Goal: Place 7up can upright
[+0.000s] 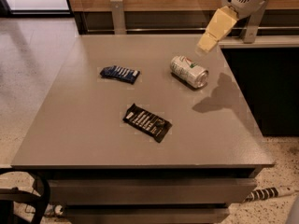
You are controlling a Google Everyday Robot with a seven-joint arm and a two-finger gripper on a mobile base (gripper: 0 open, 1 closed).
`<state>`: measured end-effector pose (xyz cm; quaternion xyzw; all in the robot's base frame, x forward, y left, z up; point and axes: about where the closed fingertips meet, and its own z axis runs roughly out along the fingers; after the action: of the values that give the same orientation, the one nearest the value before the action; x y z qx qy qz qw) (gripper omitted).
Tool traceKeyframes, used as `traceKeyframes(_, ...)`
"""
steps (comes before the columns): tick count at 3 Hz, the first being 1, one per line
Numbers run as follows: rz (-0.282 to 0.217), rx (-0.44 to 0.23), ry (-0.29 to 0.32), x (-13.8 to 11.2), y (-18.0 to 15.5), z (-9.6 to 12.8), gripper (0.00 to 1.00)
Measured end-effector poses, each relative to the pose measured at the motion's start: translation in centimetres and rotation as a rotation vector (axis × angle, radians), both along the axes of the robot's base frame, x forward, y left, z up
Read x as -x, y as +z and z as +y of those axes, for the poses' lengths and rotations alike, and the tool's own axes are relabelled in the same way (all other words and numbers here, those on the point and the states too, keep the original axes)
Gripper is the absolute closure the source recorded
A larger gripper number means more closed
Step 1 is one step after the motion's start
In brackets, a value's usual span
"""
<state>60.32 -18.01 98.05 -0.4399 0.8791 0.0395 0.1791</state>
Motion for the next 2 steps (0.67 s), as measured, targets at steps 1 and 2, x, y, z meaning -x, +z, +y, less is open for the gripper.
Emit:
traceKeyframes(1,0.065,-0.032,-0.069,-2.2,-2.4,1.0,0.00)
traceKeyframes(2,0.123,-0.035,-0.111,-3.6,-4.5,1.8,0.00)
